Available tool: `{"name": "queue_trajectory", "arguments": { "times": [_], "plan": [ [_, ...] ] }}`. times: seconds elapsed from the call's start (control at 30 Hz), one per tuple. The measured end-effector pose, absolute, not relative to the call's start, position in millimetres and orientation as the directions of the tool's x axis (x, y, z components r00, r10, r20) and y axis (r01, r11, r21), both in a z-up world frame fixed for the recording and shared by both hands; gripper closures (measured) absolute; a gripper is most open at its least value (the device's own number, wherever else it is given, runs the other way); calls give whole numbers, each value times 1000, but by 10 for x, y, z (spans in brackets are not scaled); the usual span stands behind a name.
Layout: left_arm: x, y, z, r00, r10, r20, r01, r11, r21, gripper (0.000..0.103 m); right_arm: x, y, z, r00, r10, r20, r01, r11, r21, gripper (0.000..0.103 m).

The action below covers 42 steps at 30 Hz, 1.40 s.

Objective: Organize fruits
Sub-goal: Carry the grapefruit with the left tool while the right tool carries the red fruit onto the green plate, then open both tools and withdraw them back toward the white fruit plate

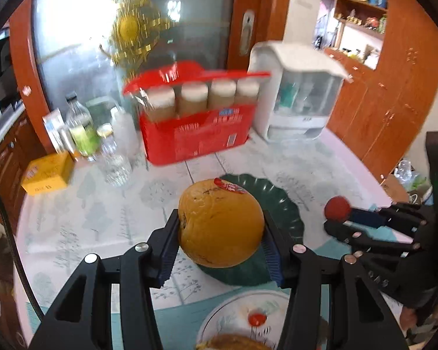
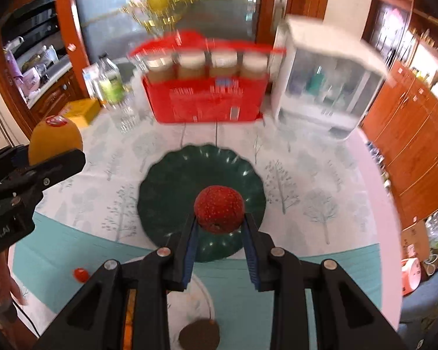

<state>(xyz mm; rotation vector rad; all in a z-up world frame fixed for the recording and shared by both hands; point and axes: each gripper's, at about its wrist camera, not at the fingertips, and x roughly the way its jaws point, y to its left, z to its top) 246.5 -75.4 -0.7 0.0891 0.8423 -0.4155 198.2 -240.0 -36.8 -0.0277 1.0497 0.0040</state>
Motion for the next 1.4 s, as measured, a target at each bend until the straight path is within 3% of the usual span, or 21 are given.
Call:
{"name": "queue_trajectory", "arguments": {
  "times": [0.27,0.47,0.57,0.6,0.7,0.83,1.4],
  "plan": [
    [2956,-1088,-945,477,-252,-842,304,946,-111,53,2351,-2594,-1316,349,81,-933,-56,996,66,73],
    [3045,-1209,-1534,390,-141,-910,287,958,-26,53,2450,-2634,-1590,307,126,-944,-100,990,99,73],
    [3083,-1206,-1718,333,-147,-932,265,962,-57,51,2507,-2633,-1652,298,121,-947,-118,989,89,73],
    [3081,-1173,-1723,329,-156,-931,261,963,-69,47,2520,-2624,-1677,296,118,-948,-126,988,83,72],
    [3062,-1164,-1676,356,-170,-919,259,963,-78,10,2569,-2604,-1711,292,116,-949,-144,987,76,65],
    [3093,-1167,-1639,360,-140,-922,243,969,-52,9,2577,-2627,-1732,302,113,-946,-141,987,73,51],
    [2808,-1033,-1461,388,-95,-917,212,977,-11,9,2512,-2537,-1587,337,80,-938,-121,992,41,50]
  ]
}}
